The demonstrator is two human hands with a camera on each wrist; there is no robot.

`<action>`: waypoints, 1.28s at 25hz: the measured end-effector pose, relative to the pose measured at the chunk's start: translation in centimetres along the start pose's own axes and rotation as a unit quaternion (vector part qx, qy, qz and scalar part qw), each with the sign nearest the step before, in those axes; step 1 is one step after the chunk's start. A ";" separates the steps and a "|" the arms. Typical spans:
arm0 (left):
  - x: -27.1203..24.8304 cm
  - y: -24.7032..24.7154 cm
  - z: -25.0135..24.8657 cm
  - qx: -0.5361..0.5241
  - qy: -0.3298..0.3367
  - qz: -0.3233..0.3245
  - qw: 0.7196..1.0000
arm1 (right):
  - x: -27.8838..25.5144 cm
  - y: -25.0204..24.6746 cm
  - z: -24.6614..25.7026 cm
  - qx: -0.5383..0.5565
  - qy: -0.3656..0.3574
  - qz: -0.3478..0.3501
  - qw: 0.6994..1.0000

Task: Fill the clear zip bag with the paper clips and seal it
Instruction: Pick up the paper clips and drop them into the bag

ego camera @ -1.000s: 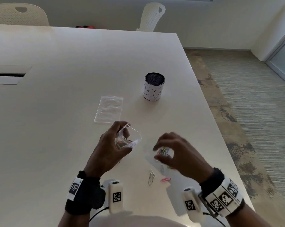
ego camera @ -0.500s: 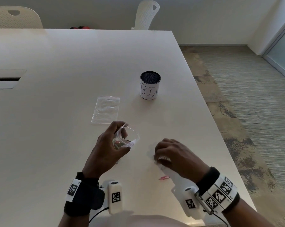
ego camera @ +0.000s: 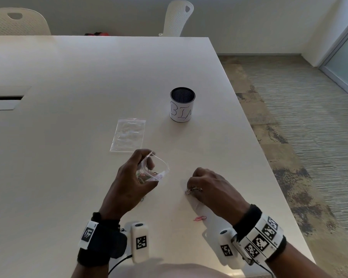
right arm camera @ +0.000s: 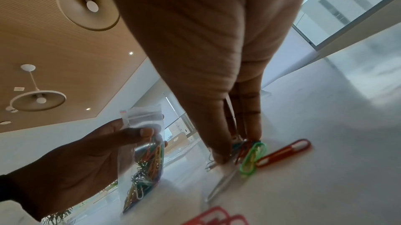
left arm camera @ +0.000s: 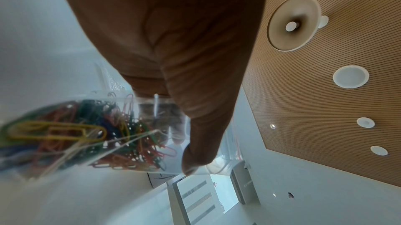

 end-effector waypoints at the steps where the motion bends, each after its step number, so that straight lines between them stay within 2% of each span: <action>1: 0.0 0.0 0.0 0.000 0.000 0.000 1.000 | 0.2 0.0 0.0 0.006 0.003 -0.004 1.000; 9: -0.1 -0.2 0.0 0.000 0.001 0.000 1.000 | 1.1 -1.4 -0.6 0.008 0.021 -0.061 0.998; 15: -0.2 -0.1 -0.2 0.001 0.002 -0.002 1.000 | 0.7 -3.2 -2.5 0.095 0.021 -0.130 0.987; 17: -0.2 -0.1 -0.2 -0.007 0.001 0.001 1.000 | 0.3 -3.7 -3.9 0.164 0.061 -0.162 0.971; 20: -0.4 -0.1 -0.2 -0.011 -0.002 0.000 1.000 | -0.4 -4.2 -5.0 0.290 0.125 -0.192 0.929; 24: -0.3 -0.2 -0.1 -0.013 0.001 -0.001 1.000 | 0.0 -5.2 -2.5 0.435 0.110 -0.212 0.868; 26: -0.3 -0.1 -0.2 -0.013 0.003 -0.002 1.000 | 1.1 -5.9 -0.6 0.458 0.078 -0.233 0.855; 27: -0.4 -0.1 -0.3 -0.014 0.005 -0.001 1.000 | 1.9 -6.4 0.5 0.442 0.052 -0.244 0.861; 29: -0.5 -0.1 -0.6 -0.011 0.008 0.000 1.000 | 3.5 -7.1 2.9 0.367 -0.006 -0.257 0.894; 32: -0.5 -0.1 -0.8 -0.003 0.006 -0.003 1.000 | 5.8 -6.6 6.2 0.244 -0.086 -0.225 0.939</action>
Point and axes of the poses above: each hand's wrist, its own x-axis towards the middle knuckle, its own y-axis out of the palm, z = x × y, the point moved 8 cm from there along x, towards the middle knuckle, and after that the axes turned 12 degrees about -y, right-handed, at the moved point
